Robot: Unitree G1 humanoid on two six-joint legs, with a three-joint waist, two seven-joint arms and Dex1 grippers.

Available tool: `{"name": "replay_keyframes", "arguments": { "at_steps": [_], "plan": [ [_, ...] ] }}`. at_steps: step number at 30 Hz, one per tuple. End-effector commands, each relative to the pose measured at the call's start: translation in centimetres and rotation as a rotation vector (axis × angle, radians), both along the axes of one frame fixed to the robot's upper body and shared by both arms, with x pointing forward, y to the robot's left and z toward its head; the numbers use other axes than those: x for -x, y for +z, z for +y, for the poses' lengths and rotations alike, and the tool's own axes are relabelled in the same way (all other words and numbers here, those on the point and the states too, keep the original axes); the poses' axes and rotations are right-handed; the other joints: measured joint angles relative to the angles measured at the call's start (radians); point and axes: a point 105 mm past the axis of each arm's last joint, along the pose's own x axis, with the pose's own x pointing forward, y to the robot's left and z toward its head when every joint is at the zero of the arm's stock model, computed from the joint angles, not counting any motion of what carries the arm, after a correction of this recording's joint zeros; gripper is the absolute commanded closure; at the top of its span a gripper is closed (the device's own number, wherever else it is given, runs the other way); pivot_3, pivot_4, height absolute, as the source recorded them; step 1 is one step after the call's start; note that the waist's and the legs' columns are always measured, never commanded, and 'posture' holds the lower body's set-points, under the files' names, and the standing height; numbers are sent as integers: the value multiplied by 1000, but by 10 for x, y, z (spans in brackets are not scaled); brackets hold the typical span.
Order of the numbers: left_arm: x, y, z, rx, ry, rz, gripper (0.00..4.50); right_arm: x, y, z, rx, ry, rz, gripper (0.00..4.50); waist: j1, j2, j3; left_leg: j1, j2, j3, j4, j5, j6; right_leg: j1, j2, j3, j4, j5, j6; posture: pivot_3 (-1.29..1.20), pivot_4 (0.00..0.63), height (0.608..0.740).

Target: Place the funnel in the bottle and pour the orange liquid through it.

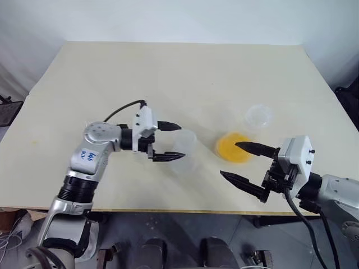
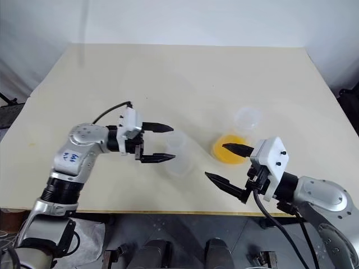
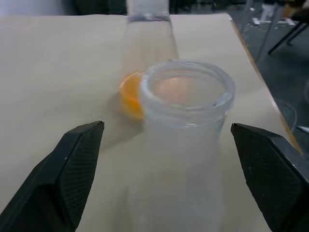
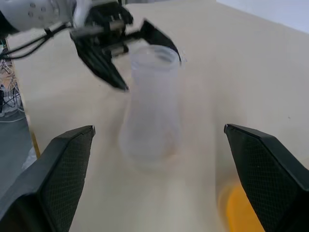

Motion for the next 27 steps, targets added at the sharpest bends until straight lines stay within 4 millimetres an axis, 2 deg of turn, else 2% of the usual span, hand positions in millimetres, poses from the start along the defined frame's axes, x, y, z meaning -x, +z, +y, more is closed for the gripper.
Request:
{"name": "replay_keyframes", "arguments": {
  "at_steps": [1,8,15,22,27],
  "plan": [
    [10,14,21,19,23,-16,24,4,8,-3,24,47,-21,0,1,0,0,1,0,0,-1,0,0,0,0,0,0,0,0,0,150,740],
    [19,24,63,66,180,-27,24,1,15,-3,41,146,-52,0,3,0,0,1,0,0,-1,0,0,2,-1,0,-2,0,0,0,150,740],
    [25,23,136,76,504,-55,24,1,25,9,14,270,-71,0,1,1,0,2,2,0,-3,0,0,2,0,0,-6,0,0,0,150,740],
    [57,15,201,58,753,-56,24,0,31,23,-24,350,-76,0,1,1,0,2,2,0,-4,0,0,2,-1,1,-8,0,0,0,150,740],
    [83,8,229,54,881,-41,24,-5,31,23,-16,368,-74,0,3,1,0,2,3,0,-4,0,0,4,-1,2,-15,0,-1,0,150,740]
  ]
}}
